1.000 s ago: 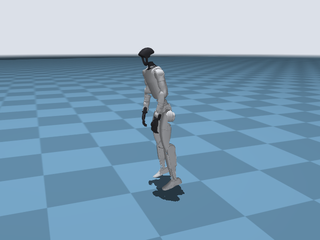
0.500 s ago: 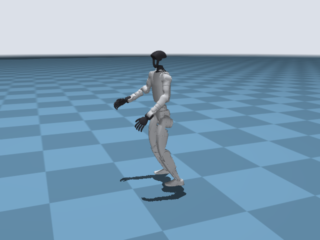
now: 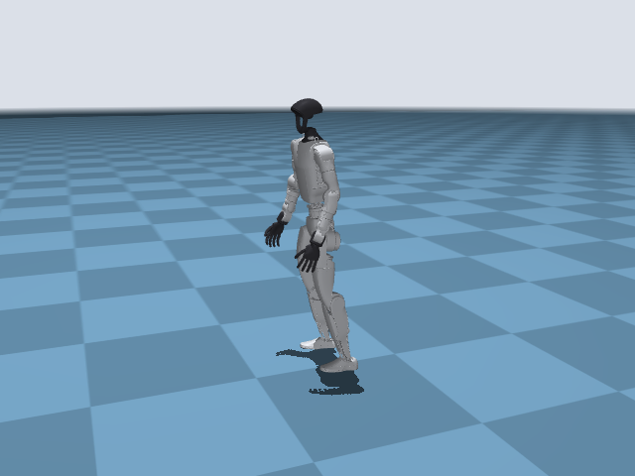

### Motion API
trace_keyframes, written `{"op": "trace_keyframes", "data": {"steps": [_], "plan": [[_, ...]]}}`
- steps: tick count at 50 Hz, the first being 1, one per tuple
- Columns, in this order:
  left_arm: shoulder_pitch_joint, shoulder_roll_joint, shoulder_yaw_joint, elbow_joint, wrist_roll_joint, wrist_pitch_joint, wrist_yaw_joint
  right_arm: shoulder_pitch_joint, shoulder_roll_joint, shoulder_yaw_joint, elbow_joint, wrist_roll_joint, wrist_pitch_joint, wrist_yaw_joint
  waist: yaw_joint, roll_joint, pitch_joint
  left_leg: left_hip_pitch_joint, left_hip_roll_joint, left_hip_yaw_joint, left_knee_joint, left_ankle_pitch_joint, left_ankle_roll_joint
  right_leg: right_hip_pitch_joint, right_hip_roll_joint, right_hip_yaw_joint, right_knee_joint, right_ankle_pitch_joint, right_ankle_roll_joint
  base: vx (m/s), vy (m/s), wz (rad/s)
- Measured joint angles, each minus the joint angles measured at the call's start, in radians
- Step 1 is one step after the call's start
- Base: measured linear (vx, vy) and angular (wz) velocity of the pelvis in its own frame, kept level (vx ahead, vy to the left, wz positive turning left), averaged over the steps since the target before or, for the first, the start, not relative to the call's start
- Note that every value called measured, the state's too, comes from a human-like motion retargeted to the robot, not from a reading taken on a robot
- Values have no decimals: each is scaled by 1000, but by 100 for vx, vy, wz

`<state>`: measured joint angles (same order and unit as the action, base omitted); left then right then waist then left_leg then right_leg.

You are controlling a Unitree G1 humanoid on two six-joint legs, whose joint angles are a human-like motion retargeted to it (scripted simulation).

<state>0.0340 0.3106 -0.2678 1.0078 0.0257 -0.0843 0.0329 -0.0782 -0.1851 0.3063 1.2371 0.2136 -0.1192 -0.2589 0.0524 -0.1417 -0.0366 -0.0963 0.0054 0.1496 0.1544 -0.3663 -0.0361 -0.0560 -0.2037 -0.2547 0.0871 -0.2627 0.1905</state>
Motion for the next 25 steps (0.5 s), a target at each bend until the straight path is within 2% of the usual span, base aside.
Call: {"op": "trace_keyframes", "data": {"steps": [2, 7, 12, 15, 21, 23, 25], "plan": [[-27, -23, 40, 16, -16, 25, 37, 23, -2, 28, -73, 8, 6, 62, 13, 8, 3, -5, 10, 13, -10, -1, 1, -6, 13, 14, -33, 14, -66, -4, 4, -41], [-92, -54, 42, 46, -31, 48, 35, 18, -21, 92, -168, -60, 19, 135, -2, 18, 34, -13, 11, 18, -31, -17, 9, -24, 19, 27, -53, 20, -54, -12, 0, -14], [-192, -58, -93, 118, 4, 101, 3, -57, -26, 187, -179, -103, 62, 169, -42, 22, 111, -36, 11, 17, -37, 14, 14, -55, 18, 28, -42, 48, -45, -18, -2, 4], [-241, -44, -203, 94, 40, 121, -23, -113, -39, 260, -208, -120, 85, 193, -50, 20, 193, -58, 14, 23, -29, 31, 15, -84, 19, 38, -23, 61, -41, -23, -1, -9], [-352, 31, -397, -32, 115, 114, -45, -255, -93, 422, -289, -214, 95, 182, -22, -4, 446, -110, 23, 43, 0, 51, 17, -156, 18, 55, 27, 43, -6, -32, -2, -17], [-393, 67, -483, -81, 129, 106, -14, -285, -121, 482, -333, -209, 81, 138, -10, -10, 531, -153, 25, 42, 32, 53, 18, -192, 6, 34, 55, 34, -23, -34, -4, 9], [-406, 106, -568, -143, 150, 91, 62, -274, -163, 545, -406, -192, 45, 53, -17, -10, 557, -263, 28, 32, 108, 38, 12, -277, -13, 2, 106, 19, -48, -31, -3, 43]]}}
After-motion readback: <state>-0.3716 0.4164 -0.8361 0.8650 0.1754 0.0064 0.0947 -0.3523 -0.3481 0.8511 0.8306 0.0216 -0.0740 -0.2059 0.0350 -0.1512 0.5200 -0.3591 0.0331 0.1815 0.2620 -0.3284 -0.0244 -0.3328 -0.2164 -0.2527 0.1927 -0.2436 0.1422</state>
